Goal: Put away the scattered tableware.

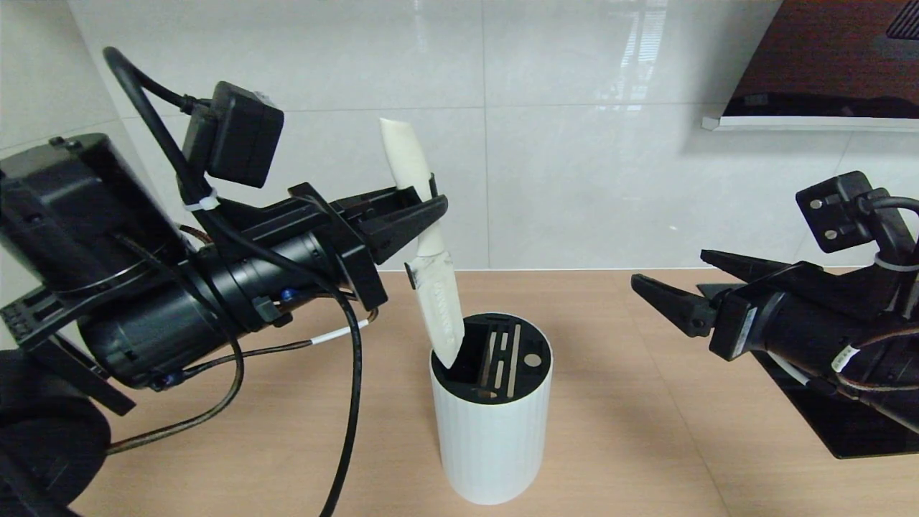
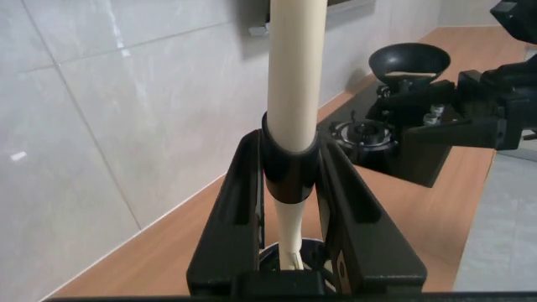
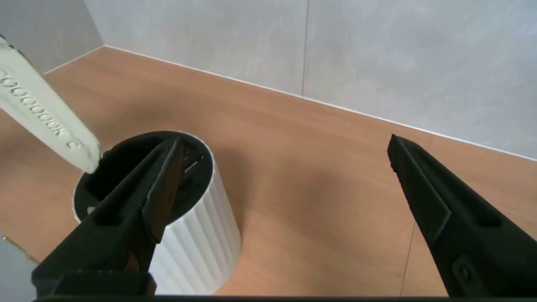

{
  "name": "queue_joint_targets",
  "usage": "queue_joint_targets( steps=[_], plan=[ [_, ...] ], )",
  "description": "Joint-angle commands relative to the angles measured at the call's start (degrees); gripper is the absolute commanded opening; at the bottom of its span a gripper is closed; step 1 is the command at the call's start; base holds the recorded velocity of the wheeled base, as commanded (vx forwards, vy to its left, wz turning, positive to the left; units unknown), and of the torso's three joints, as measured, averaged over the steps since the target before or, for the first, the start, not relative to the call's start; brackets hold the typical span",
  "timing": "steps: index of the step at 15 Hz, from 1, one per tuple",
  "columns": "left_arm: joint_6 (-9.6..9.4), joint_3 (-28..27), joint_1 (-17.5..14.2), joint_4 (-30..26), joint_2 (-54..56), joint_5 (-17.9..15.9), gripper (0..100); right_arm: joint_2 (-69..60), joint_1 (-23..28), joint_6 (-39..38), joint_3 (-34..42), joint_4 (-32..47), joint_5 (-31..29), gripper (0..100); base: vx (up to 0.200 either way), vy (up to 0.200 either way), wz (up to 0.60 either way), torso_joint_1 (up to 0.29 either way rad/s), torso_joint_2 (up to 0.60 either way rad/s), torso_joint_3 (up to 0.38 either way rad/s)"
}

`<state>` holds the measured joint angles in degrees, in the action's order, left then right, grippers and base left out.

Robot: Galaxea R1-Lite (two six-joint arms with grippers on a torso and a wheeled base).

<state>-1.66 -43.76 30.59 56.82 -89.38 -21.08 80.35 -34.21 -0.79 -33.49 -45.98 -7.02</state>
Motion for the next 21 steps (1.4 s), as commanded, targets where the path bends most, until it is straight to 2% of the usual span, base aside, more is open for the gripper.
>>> queue_joint_targets(
  steps=[1, 4, 9, 21],
  plan=[
    [-0.01, -0.9, 1.9, 0.0, -2.6, 0.4, 0, 0.2, -0.1, 0.0, 0.0, -0.1, 0.0, 100, 0.000, 0.000, 0.00, 0.000, 0.00, 0.000],
    [-0.01, -1.3, 4.6, 0.1, -4.5, 2.2, 0, 0.0, -0.1, 0.1, 0.1, -0.1, 0.0, 100, 0.000, 0.000, 0.00, 0.000, 0.00, 0.000],
    [-0.01, 0.5, 4.6, 0.1, -4.6, 2.3, 0, -0.1, -0.1, 0.1, 0.7, -0.1, 0.0, 100, 0.000, 0.000, 0.00, 0.000, 0.00, 0.000],
    [0.08, 9.0, 4.5, 2.7, -6.4, 2.7, 0, -0.1, -0.1, 0.1, 1.2, -0.1, 0.0, 100, 0.000, 0.000, 0.00, 0.000, 0.00, 0.000]
  ],
)
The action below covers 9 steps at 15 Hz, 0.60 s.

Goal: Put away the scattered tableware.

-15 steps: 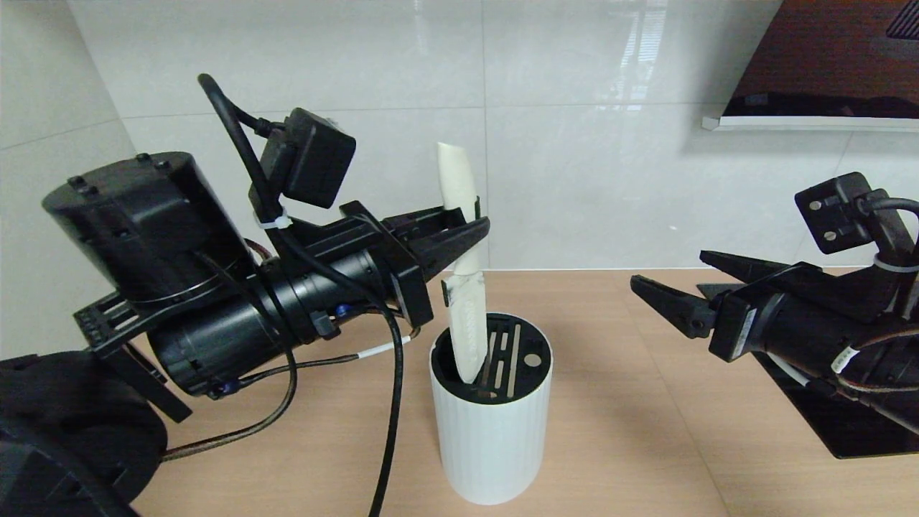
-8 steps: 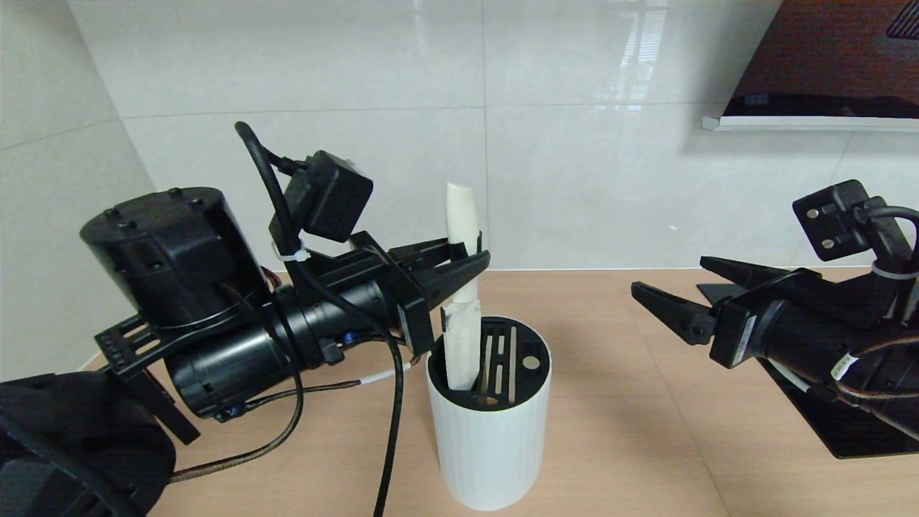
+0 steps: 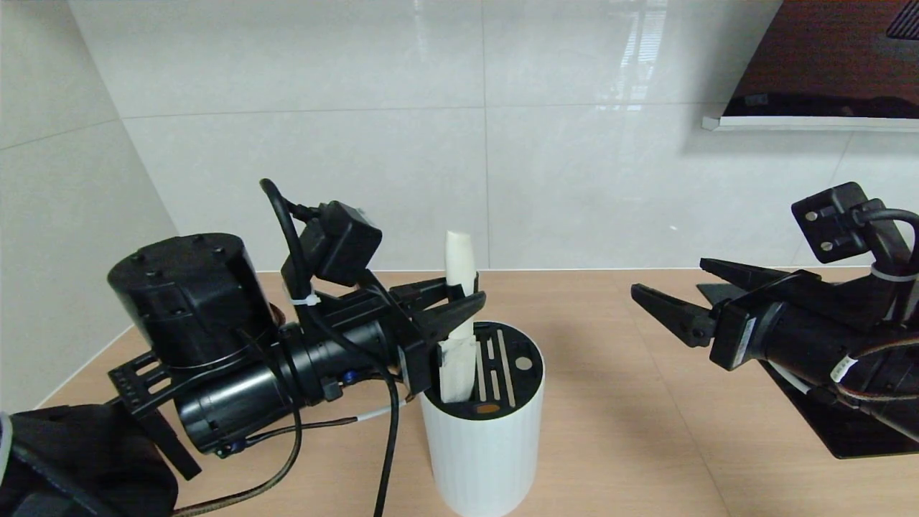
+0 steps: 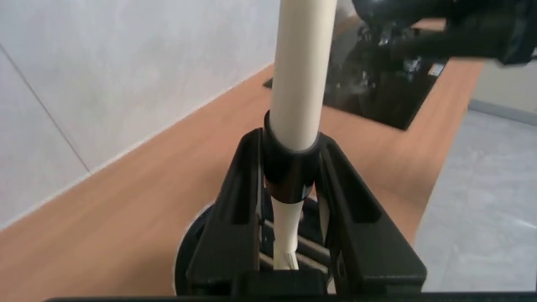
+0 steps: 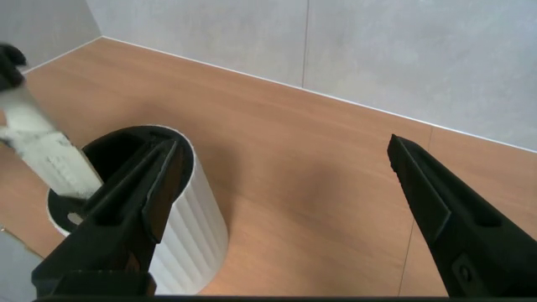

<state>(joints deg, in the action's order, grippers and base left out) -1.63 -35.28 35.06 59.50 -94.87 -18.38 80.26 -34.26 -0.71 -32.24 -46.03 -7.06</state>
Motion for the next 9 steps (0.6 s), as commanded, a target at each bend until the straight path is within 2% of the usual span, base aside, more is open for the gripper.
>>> queue_joint_targets(
  steps=[1, 3, 6, 9],
  plan=[
    [0.05, 1.1, -0.1, 0.5, -1.8, 0.0, 0, 0.0, 0.0, 0.0, 0.0, 0.0, 0.0, 100, 0.000, 0.000, 0.00, 0.000, 0.00, 0.000],
    [-0.04, 2.5, -0.1, 3.0, -3.7, 0.2, 0, 0.0, 0.0, 0.0, 0.0, 0.0, -0.1, 100, 0.000, 0.000, 0.00, 0.000, 0.00, 0.000],
    [-0.12, 3.3, -0.1, 8.7, -8.0, 3.1, 0, 0.0, 0.0, 0.0, 0.0, 0.0, -0.1, 100, 0.000, 0.000, 0.00, 0.000, 0.00, 0.000],
    [-0.04, 3.4, -0.1, 10.9, -10.3, 4.4, 0, 0.0, 0.0, 0.0, 0.0, 0.0, -0.1, 100, 0.000, 0.000, 0.00, 0.000, 0.00, 0.000]
  ],
)
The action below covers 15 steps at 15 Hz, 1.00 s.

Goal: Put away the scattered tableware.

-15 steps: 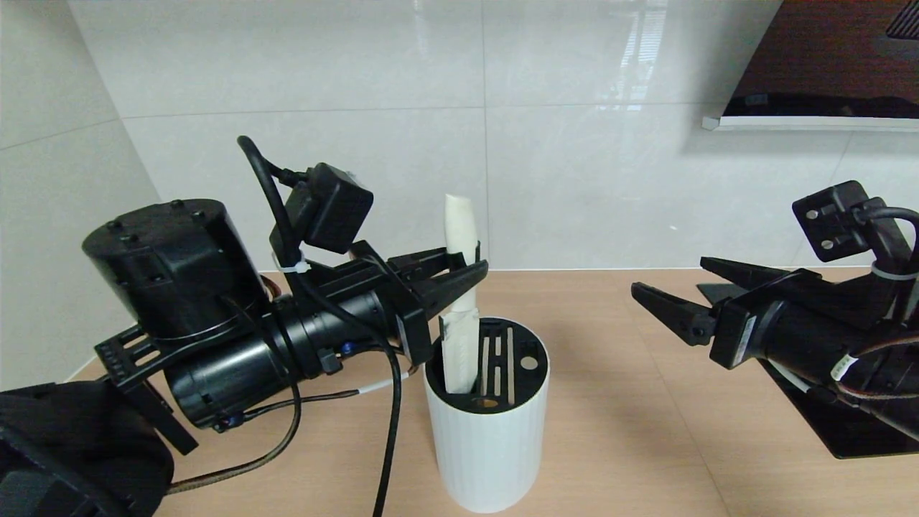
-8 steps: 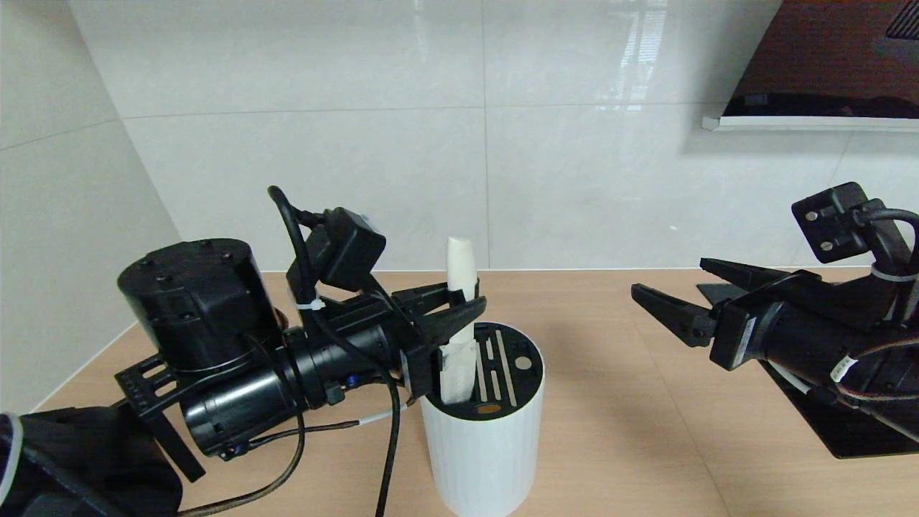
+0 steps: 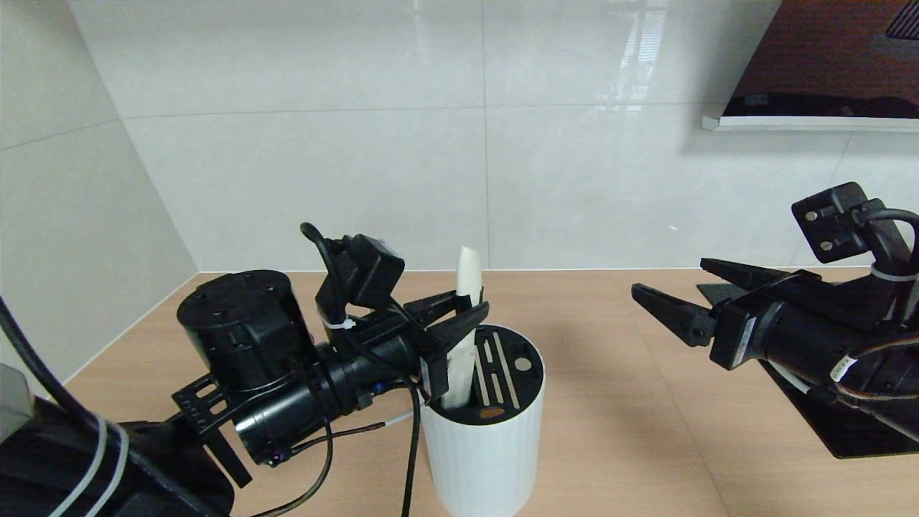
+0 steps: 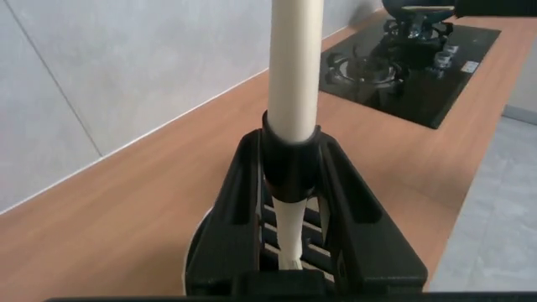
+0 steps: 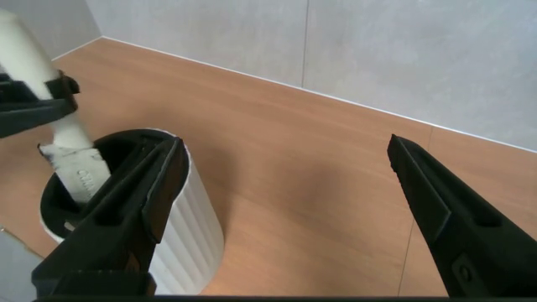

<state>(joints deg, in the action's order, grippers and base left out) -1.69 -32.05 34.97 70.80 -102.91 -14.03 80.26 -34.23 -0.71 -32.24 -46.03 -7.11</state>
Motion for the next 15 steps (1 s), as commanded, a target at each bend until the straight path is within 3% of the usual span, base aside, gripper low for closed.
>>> queue_joint_targets(
  steps=[1, 2, 3, 13, 15],
  plan=[
    [0.02, 0.1, 0.0, -0.4, -1.9, 0.1, 0, 0.0, 0.0, 0.0, 0.0, 0.0, 0.0, 100, 0.000, 0.000, 0.00, 0.000, 0.00, 0.000],
    [0.02, 0.1, 0.0, -0.4, -1.5, 0.1, 0, 0.0, 0.0, 0.0, 0.0, 0.0, 0.0, 100, 0.000, 0.000, 0.00, 0.000, 0.00, 0.000],
    [0.02, 0.1, 0.0, -0.4, -0.9, 0.1, 100, 0.0, 0.0, 0.0, 0.0, -0.1, 0.0, 100, 0.000, 0.000, 0.00, 0.000, 0.00, 0.000],
    [0.29, 3.8, 0.1, -0.8, 11.9, 0.2, 100, -0.8, 0.1, 0.0, -0.1, -0.1, -0.2, 100, 0.000, 0.000, 0.00, 0.000, 0.00, 0.000],
    [0.29, 5.9, 0.1, -1.6, 17.7, 2.0, 100, -5.0, 0.4, 0.0, 0.4, 0.2, -0.5, 100, 0.000, 0.000, 0.00, 0.000, 0.00, 0.000]
  ],
)
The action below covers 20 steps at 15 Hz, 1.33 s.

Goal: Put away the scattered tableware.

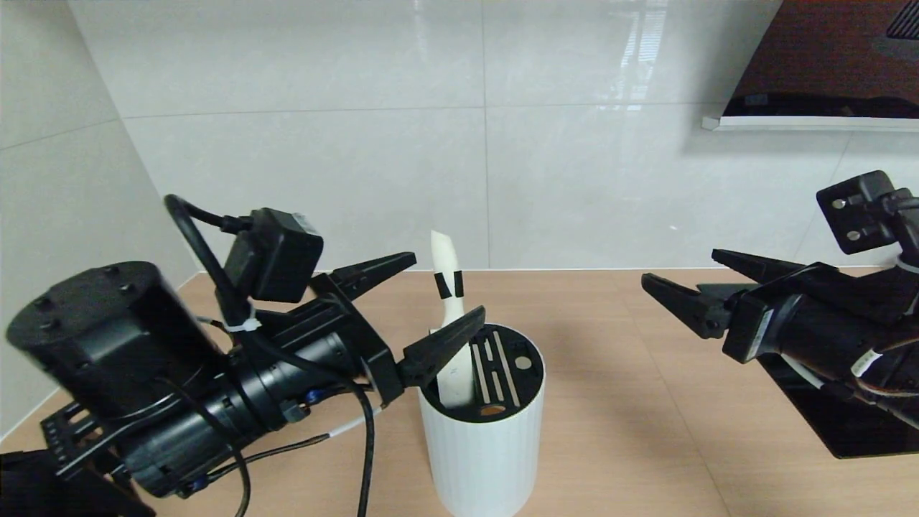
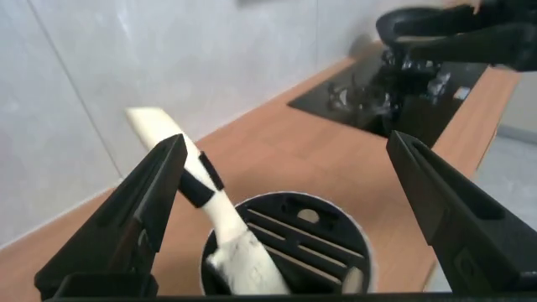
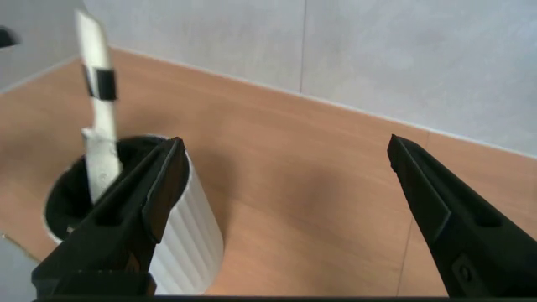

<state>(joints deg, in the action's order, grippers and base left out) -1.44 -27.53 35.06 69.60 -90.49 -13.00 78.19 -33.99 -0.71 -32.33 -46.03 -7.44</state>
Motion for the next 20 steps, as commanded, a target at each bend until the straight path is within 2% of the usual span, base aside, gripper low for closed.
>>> queue_joint_targets(
  steps=[1, 4, 6, 7, 8, 9, 10, 11, 12, 14, 15, 16, 18, 20],
  plan=[
    [0.03, 2.0, 0.0, -0.8, 7.4, 2.5, 100, -5.0, 0.2, 0.1, 2.3, 0.2, -0.6, 100, 0.000, 0.000, 0.00, 0.000, 0.00, 0.000],
    [0.03, 4.4, 0.0, -1.5, 15.7, 6.8, 100, -13.5, 3.7, 2.1, 9.7, 0.3, -1.4, 100, 0.000, 0.000, 0.00, 0.000, 0.00, 0.000],
    [0.03, 6.2, -0.1, -7.6, 24.8, 12.3, 100, -22.8, 11.0, 4.5, 13.7, 0.6, -2.1, 100, 0.000, 0.000, 0.00, 0.000, 0.00, 0.000],
    [-0.06, 7.4, -0.8, -12.8, 29.9, 14.7, 100, -27.3, 15.5, 4.5, 13.9, 2.5, -2.2, 100, 0.000, 0.000, 0.00, 0.000, 0.00, 0.000],
    [-0.32, 8.5, -3.2, -17.6, 34.5, 15.5, 100, -31.5, 19.4, 4.5, 13.8, 6.7, -2.2, 100, 0.000, 0.000, 0.00, 0.000, 0.00, 0.000],
    [-1.02, 9.8, -7.2, -24.2, 40.7, 15.5, 100, -38.0, 24.1, 4.5, 13.7, 13.2, -2.1, 100, 0.000, 0.000, 0.00, 0.000, 0.00, 0.000],
    [-1.11, 10.3, -9.9, -31.0, 46.7, 15.5, 100, -44.1, 26.2, 4.5, 13.2, 20.2, -2.1, 100, 0.000, 0.000, 0.00, 0.000, 0.00, 0.000],
    [-1.11, 10.5, -12.1, -37.3, 51.6, 15.5, 100, -49.5, 26.6, 4.4, 12.1, 26.2, -2.2, 100, 0.000, 0.000, 0.00, 0.000, 0.00, 0.000],
    [-1.29, 11.2, -16.3, -46.3, 58.4, 15.3, 100, -56.2, 26.6, 4.4, 10.3, 35.2, -3.0, 100, 0.000, 0.000, 0.00, 0.000, 0.00, 0.000],
    [-1.55, 12.0, -23.7, -55.9, 68.2, 14.5, 100, -63.5, 26.7, 4.3, 6.1, 47.9, -6.1, 100, 0.000, 0.000, 0.00, 0.000, 0.00, 0.000],
    [-1.55, 12.3, -24.9, -56.5, 69.4, 14.1, 100, -64.3, 26.7, 4.3, 5.4, 49.0, -6.5, 100, 0.000, 0.000, 0.00, 0.000, 0.00, 0.000],
    [-1.37, 14.4, -30.0, -57.6, 75.1, 11.5, 100, -67.9, 27.4, 4.2, 3.8, 53.2, -8.6, 100, 0.000, 0.000, 0.00, 0.000, 0.00, 0.000],
    [-0.67, 17.6, -32.8, -57.8, 82.1, 9.0, 100, -72.8, 29.7, 4.2, 3.9, 57.1, -9.8, 100, 0.000, 0.000, 0.00, 0.000, 0.00, 0.000],
    [2.58, 18.8, -34.5, -59.7, 85.5, 9.1, 100, -75.3, 32.8, 3.4, 4.4, 59.5, -9.6, 100, 0.000, 0.000, 0.00, 0.000, 0.00, 0.000]
  ],
)
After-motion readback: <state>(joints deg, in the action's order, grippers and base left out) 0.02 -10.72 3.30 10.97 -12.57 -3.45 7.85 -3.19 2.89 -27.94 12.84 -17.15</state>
